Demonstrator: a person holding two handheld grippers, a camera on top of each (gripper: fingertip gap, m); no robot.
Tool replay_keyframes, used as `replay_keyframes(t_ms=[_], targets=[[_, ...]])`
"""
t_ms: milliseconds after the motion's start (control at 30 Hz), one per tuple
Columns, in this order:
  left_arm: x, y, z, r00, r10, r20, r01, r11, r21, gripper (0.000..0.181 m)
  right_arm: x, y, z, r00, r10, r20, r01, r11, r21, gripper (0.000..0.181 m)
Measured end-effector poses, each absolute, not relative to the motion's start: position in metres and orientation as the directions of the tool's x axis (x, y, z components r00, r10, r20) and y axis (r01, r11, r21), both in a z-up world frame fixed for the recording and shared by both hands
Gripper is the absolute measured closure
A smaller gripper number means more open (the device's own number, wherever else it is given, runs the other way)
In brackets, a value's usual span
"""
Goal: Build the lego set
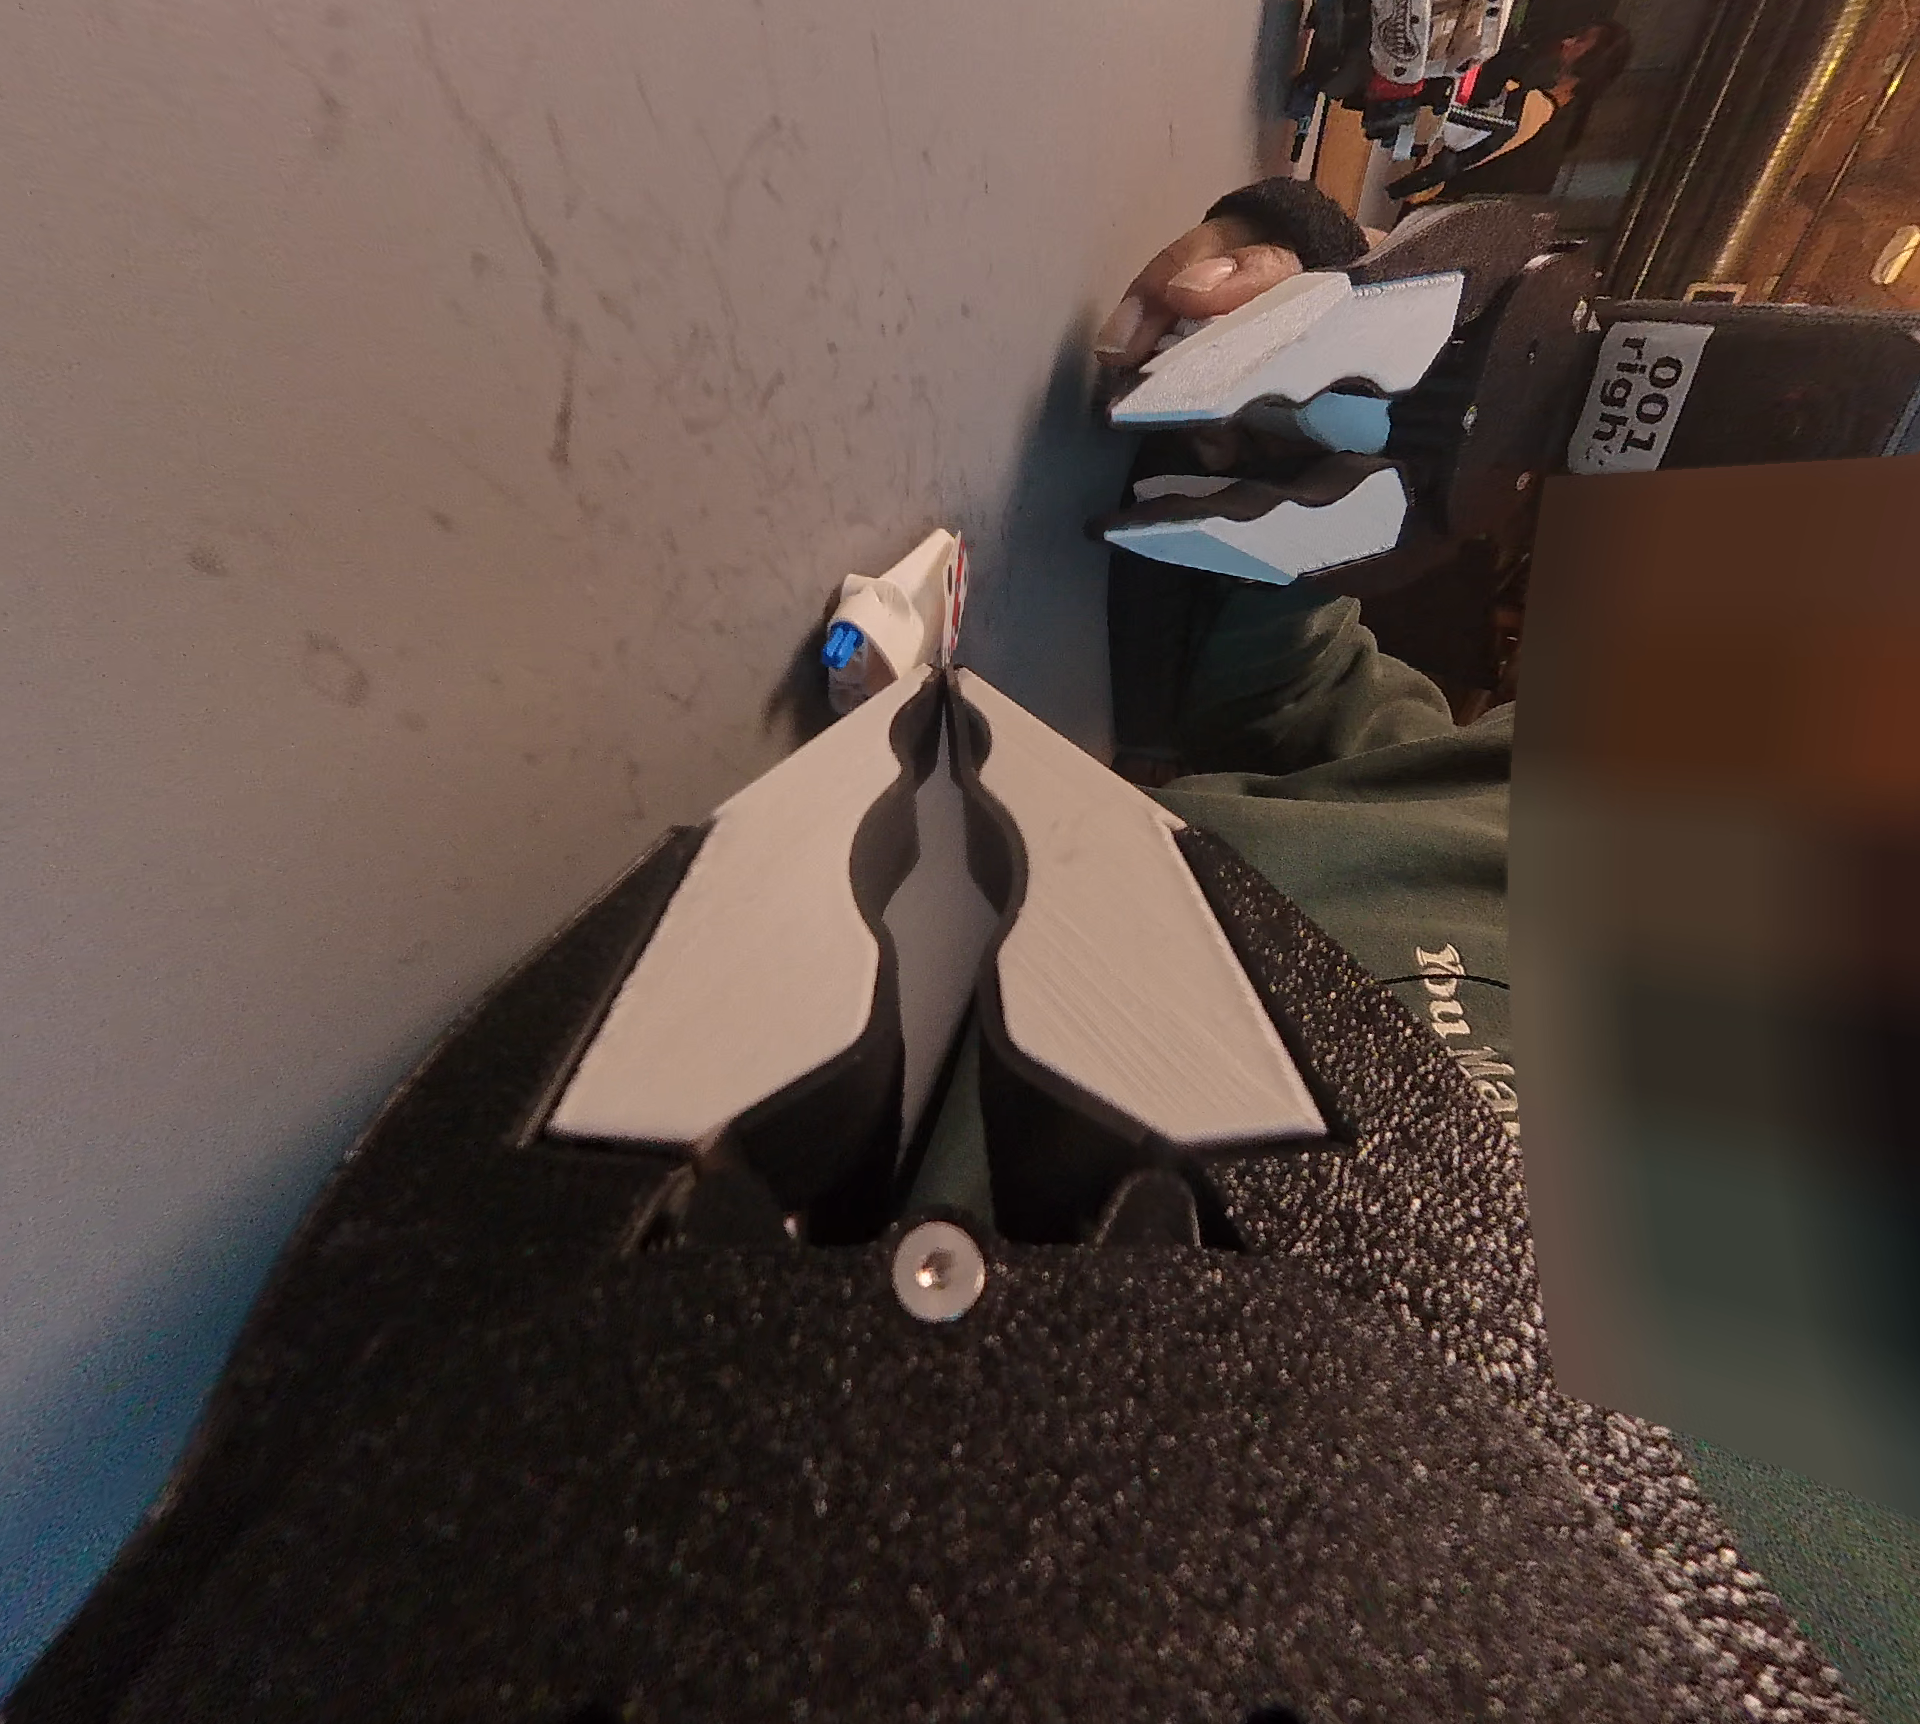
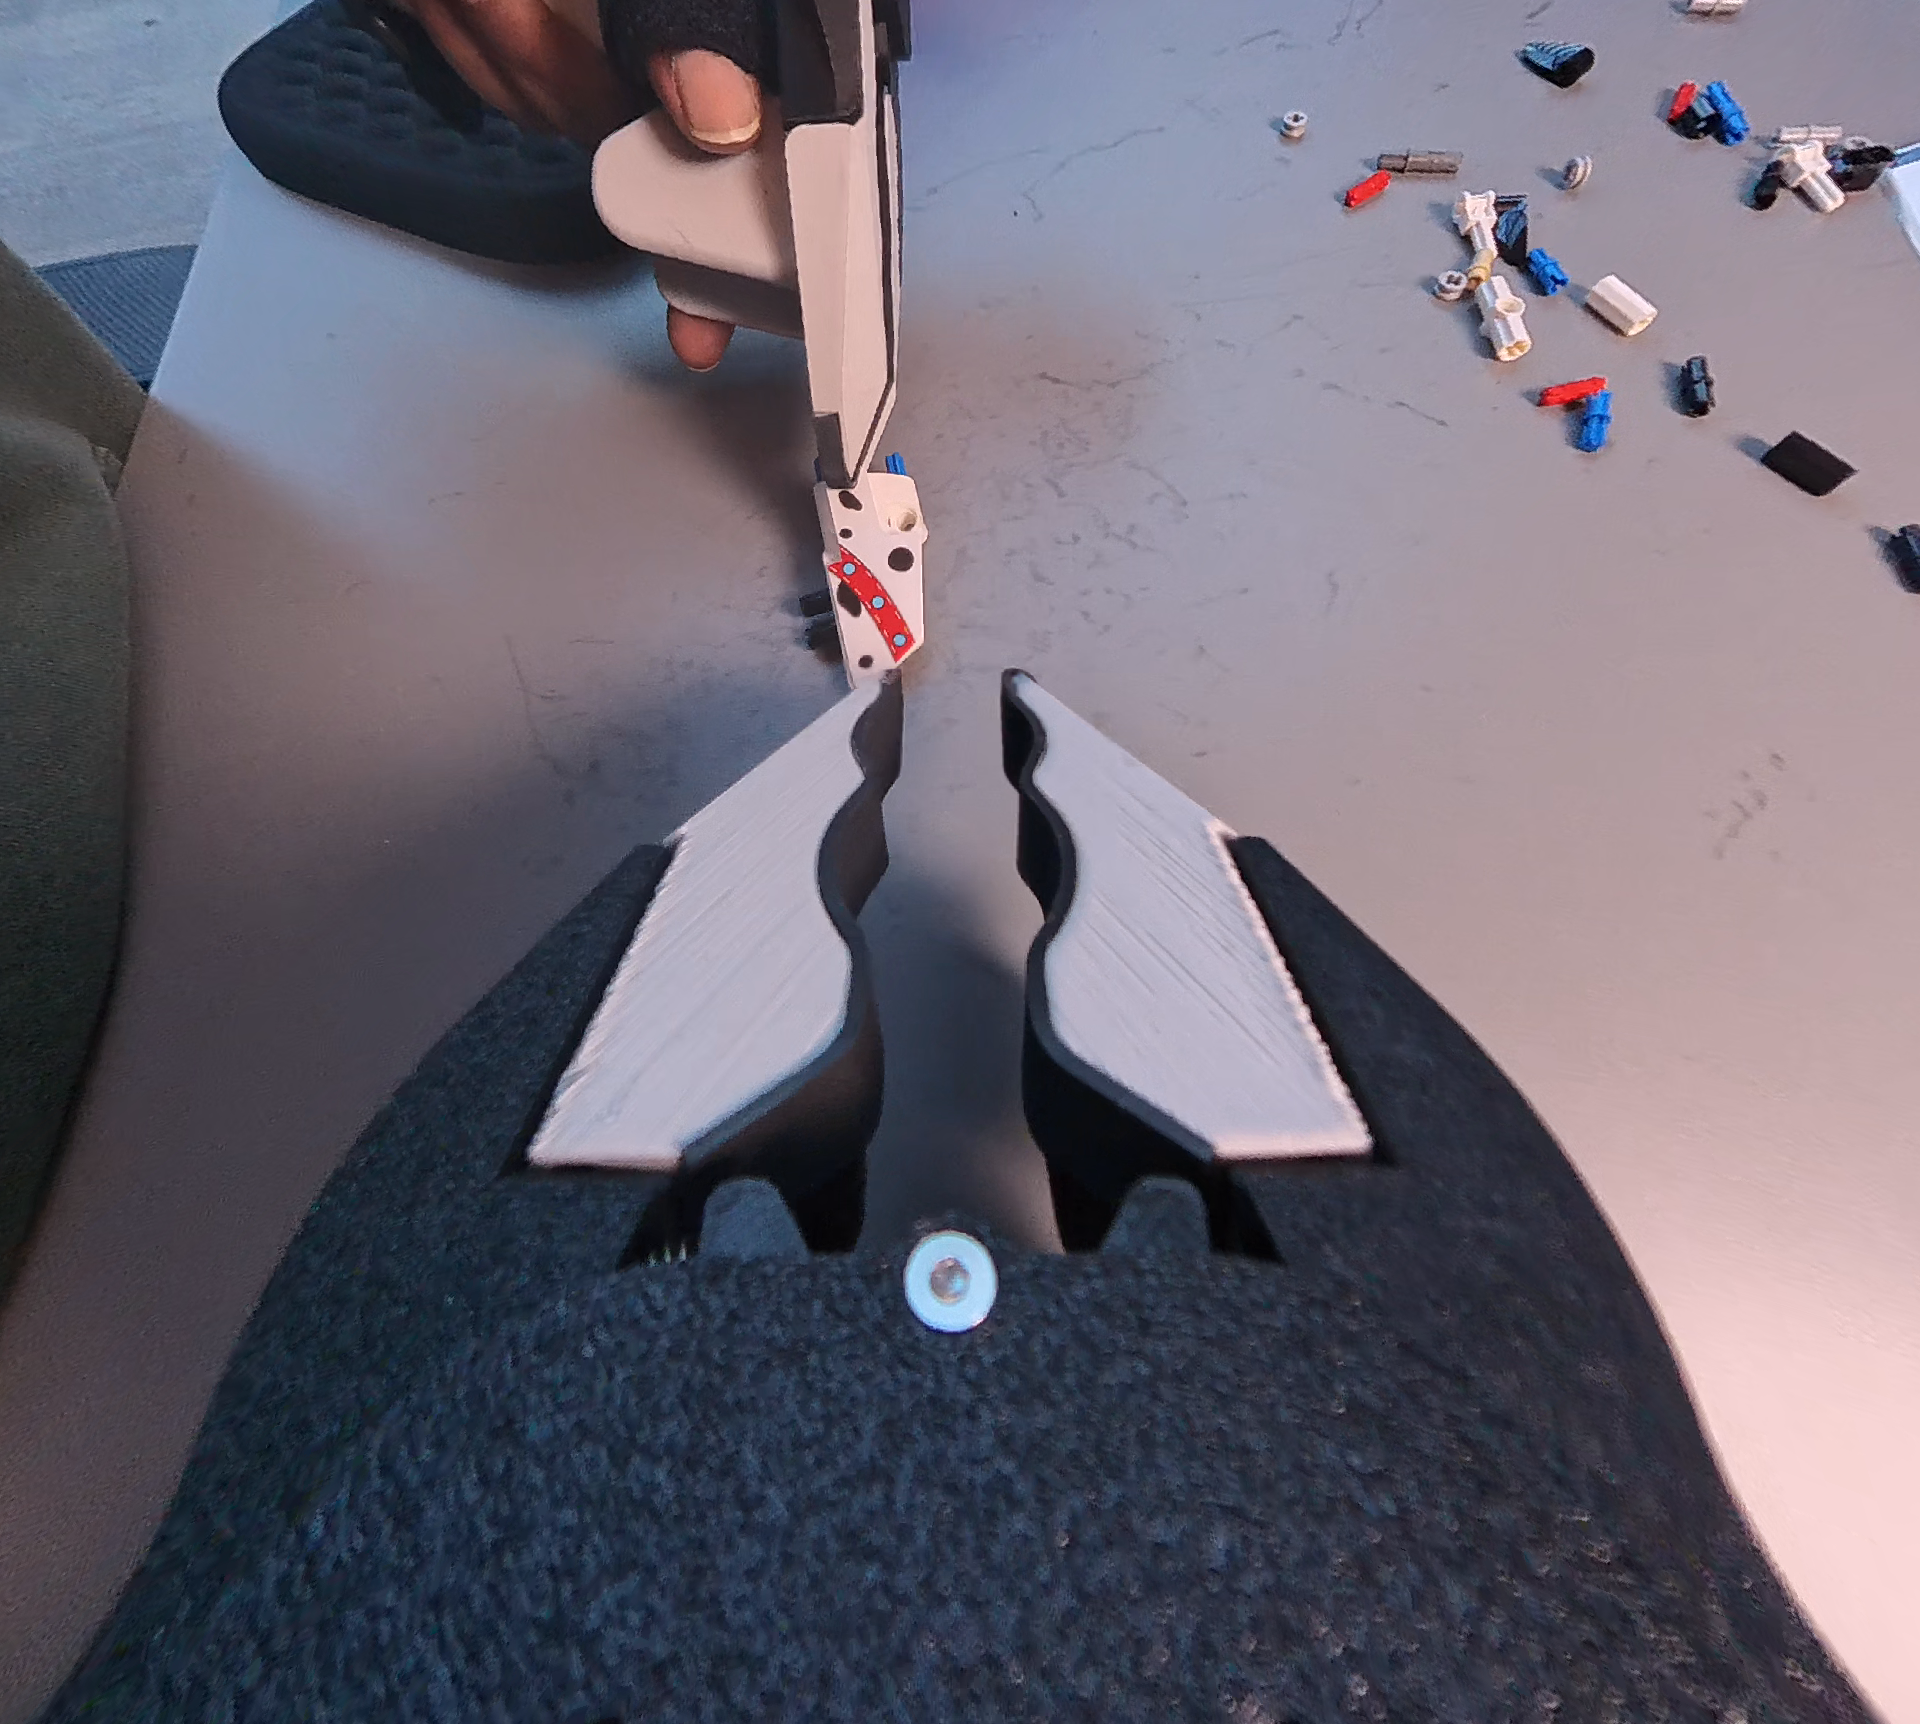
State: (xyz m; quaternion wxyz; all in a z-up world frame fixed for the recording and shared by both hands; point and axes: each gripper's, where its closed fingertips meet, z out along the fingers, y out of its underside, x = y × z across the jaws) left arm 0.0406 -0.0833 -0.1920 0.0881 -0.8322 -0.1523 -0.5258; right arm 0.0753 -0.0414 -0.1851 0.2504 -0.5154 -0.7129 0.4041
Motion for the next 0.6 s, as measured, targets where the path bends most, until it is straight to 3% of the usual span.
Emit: replay_keyframes(t_ms=[167,600], targets=[[0.042,-0.084,-0.192,0.396,0.161,0.904,0.347,-0.938,0.015,0.181,0.074,-0.052,-0.189,-0.394,0.919,-0.020,0.531,0.210,-0.821,0.176],[0.042,-0.083,-0.192,0.391,0.159,0.907,0.346,-0.938,0.016,0.181,0.063,-0.067,-0.199,-0.441,0.898,-0.003,0.562,0.273,-0.781,0.176]])
